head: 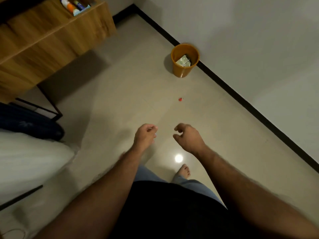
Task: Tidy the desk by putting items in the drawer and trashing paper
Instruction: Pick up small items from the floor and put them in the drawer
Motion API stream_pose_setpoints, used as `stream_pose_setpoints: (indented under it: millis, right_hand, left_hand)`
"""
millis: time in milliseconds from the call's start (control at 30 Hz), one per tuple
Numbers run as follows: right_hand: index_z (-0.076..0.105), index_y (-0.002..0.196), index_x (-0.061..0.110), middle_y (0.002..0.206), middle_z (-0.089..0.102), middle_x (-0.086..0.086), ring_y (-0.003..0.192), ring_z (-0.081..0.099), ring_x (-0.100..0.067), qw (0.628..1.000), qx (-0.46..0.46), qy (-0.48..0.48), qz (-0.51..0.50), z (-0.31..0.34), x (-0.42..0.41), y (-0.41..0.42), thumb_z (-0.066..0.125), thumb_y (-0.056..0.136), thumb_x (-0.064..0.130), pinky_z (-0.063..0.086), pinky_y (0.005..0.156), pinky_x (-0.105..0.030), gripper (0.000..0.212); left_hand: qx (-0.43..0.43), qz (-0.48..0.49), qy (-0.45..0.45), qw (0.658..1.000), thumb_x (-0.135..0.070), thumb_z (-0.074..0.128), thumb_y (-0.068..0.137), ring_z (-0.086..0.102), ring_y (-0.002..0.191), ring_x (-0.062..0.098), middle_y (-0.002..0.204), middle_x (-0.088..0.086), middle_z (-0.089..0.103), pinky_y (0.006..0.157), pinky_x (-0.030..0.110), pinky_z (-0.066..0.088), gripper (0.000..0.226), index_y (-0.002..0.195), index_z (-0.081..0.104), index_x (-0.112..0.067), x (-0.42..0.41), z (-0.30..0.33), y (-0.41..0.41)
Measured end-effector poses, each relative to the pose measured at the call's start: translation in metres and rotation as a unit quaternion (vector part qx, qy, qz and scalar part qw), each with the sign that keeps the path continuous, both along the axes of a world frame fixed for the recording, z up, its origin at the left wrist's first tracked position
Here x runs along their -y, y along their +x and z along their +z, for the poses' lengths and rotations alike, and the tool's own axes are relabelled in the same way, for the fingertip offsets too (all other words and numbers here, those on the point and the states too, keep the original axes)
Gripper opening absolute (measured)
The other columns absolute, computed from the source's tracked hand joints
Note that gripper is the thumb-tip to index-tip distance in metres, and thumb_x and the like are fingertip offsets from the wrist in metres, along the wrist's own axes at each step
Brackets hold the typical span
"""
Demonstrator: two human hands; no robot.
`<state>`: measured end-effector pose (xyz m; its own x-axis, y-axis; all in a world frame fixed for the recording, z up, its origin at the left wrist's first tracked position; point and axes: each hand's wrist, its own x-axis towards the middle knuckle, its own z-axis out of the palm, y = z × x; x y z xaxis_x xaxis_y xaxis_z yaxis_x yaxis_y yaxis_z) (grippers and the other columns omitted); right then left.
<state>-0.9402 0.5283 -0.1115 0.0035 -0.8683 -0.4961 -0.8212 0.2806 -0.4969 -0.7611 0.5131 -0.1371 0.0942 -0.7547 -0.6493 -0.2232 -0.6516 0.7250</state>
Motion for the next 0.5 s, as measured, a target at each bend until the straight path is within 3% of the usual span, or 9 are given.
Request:
stream_pose_setpoints:
  millis: [267, 400, 500]
  right_hand:
    - [0.061, 0.116, 0.016, 0.113, 0.062, -0.007, 0.094, 0.060, -0.022, 0.997, 0.011, 0.038, 0.064, -0.017, 0.032, -0.052, 0.061, 0.088, 0.025, 0.042, 0.077, -0.026, 0.030]
    - [0.062, 0.116, 0.018, 0.112, 0.063, -0.006, 0.093, 0.060, -0.020, 0.993, 0.005, 0.070, 0.093, -0.043, 0.062, -0.059, 0.062, 0.088, 0.025, 0.040, 0.076, -0.024, 0.029]
    - [0.062, 0.116, 0.019, 0.112, 0.064, -0.004, 0.094, 0.060, -0.018, 0.991, 0.000, 0.084, 0.101, -0.067, 0.086, -0.067, 0.062, 0.089, 0.026, 0.040, 0.077, -0.022, 0.029]
  left_hand:
    - [0.003, 0.070, 0.022, 0.997, -0.023, 0.060, 0.093, 0.067, 0.089, 0.020, 0.102, 0.002, 0.066, 0.068, 0.032, 0.056, 0.022, 0.113, 0.062, -0.015, -0.009, -0.017, -0.054]
    - [0.021, 0.135, 0.037, 0.990, -0.020, 0.060, 0.093, 0.064, 0.083, 0.021, 0.091, 0.001, 0.065, 0.072, 0.039, 0.057, 0.022, 0.113, 0.063, -0.012, 0.001, -0.049, -0.064]
    - [0.047, 0.140, 0.055, 0.987, -0.026, 0.061, 0.091, 0.067, 0.090, 0.024, 0.097, 0.003, 0.067, 0.078, 0.044, 0.059, 0.016, 0.106, 0.061, -0.019, 0.013, -0.081, -0.073]
